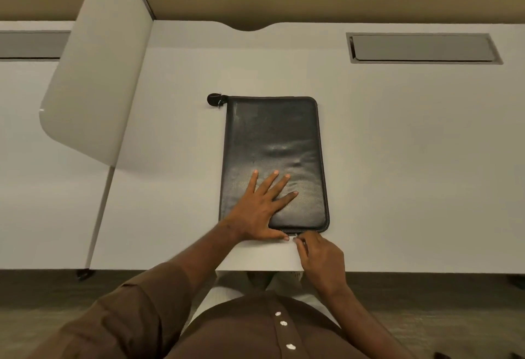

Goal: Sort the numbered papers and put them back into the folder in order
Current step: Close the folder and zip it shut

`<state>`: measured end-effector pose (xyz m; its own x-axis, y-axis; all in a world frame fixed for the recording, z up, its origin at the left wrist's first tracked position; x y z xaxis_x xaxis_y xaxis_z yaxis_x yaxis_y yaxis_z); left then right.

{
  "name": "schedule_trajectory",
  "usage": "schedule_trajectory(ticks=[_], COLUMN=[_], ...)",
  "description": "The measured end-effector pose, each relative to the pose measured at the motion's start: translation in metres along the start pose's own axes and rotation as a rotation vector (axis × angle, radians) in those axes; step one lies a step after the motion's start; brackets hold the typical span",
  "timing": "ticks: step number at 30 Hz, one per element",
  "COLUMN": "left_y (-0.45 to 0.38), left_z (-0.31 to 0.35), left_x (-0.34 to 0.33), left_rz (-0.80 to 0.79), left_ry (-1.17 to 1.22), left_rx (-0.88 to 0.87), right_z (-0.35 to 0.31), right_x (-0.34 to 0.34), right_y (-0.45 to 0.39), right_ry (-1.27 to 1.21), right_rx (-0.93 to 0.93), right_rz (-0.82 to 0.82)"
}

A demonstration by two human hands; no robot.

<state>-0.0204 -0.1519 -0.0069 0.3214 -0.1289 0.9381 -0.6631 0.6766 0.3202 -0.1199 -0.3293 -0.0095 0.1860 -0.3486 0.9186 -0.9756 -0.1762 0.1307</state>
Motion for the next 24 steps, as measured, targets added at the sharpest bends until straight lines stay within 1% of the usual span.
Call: schedule_trajectory(ticks=[3,9,13,15,19,24], left_y=[-0.002,-0.001,0.000,0.000,-0.001,-0.002], left_z=[0.004,0.005,0.005,0.004,0.006,0.007], left_x=[0.001,0.003,0.003,0.002,0.002,0.002], left_rz=[-0.034,-0.039,-0.036,-0.032,-0.021,-0.028], left_ry=[-0.034,-0.059,-0.059,-0.057,-0.058,-0.052], left_rx=[-0.011,-0.005,-0.008,-0.012,-0.023,-0.033], right_z=[0.003,0.008,0.030,0.034,0.026,0.003], right_x=[0.001,0.004,0.015,0.022,0.022,0.005], right_y=[0.000,-0.004,0.003,0.005,0.003,0.001], right_ry=[-0.027,0.003,0.002,0.028,0.098,0.124], right_rx=[-0.009,-0.029,-0.086,-0.029,0.156,0.281], right_rz=[-0.017,-0.025,0.018,0.038,0.044,0.016])
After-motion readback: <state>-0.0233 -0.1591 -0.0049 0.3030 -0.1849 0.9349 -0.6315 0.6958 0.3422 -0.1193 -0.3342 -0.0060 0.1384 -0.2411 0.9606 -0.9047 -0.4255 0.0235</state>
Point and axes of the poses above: each hand's wrist, its own y-axis away from the middle knuckle, its own x-axis out of the back of the hand, z = x × y, the point moved 4 cm from there along -y, towards the middle knuckle, and after that the axes turned 12 degrees about -z, right-handed, at the moved point
